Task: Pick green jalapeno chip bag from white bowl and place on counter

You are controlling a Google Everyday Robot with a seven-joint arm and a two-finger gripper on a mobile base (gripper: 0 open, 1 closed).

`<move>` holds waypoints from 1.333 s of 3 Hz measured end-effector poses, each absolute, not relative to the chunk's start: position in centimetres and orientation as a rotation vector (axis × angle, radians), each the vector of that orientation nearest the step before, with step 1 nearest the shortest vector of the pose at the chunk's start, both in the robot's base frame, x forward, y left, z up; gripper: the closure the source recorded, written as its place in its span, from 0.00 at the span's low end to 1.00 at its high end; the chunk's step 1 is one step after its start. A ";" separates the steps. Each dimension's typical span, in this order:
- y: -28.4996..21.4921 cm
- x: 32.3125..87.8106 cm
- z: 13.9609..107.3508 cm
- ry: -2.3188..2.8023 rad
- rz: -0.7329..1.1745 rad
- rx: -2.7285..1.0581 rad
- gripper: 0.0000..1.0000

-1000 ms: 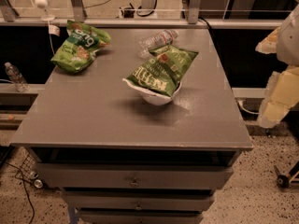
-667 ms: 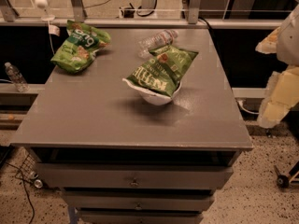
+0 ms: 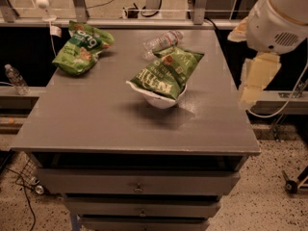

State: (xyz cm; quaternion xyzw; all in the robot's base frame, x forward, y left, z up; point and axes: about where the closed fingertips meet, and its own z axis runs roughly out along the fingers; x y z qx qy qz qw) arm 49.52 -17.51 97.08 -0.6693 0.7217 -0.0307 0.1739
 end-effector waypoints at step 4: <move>-6.2 55.4 95.2 1.606 -0.109 -2.310 0.00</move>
Offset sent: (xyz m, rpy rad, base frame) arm 0.0462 0.0948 -0.0114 -0.1634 -0.0686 0.3477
